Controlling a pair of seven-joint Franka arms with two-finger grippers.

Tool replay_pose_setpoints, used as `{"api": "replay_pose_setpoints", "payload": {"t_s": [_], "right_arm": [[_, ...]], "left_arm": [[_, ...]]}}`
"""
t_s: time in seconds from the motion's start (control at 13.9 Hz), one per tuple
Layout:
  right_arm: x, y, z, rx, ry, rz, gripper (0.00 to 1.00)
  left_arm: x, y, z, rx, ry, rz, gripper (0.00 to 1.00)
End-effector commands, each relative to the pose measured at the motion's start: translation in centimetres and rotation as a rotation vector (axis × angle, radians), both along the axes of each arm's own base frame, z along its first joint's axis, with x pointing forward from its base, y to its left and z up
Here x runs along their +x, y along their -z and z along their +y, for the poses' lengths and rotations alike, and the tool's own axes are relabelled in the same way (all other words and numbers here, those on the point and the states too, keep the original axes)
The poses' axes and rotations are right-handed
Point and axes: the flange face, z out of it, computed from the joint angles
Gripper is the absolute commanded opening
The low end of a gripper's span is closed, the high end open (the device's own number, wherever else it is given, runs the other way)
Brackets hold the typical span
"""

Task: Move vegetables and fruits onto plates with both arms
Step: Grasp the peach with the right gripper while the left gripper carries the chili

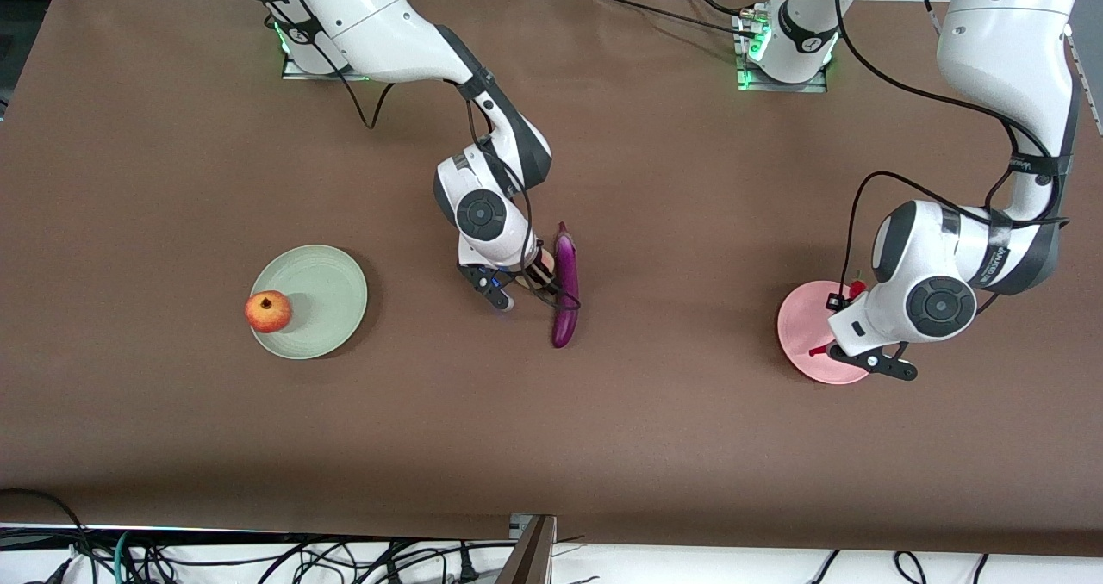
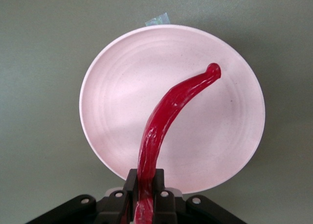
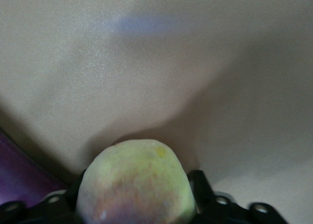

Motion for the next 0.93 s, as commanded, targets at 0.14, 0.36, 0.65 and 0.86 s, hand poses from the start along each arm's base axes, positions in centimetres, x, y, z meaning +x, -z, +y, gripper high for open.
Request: {"api": "replay_pose_setpoints", "payload": {"t_s": [0.14,0.36,0.65,0.86], "right_arm": [[5.1,-9.3,-8.4,-0.040,-0.153,0.104,0.22],[8.1,-12.8,-18.5,-0.053,-0.363,0.179,0.25],[9.7,-11.2,-29.9,-0.103,-0.569,0.215,0.37],[8.7,-7.1,-32.7,-0.117,-0.581,0.174,0.67]], "left_arm": [[0.4,-0.2,0.0,0.007,0.022,-0.012,1.00],[0.3,-0.4,-0.3,-0.001,0.015,-0.012,1.00],[-0.9,-2.6,-7.9,-0.157,-0.052,0.019,1.00],[-2.5,-4.3,-17.7,-0.235,-0.166,0.006,1.00]]}}
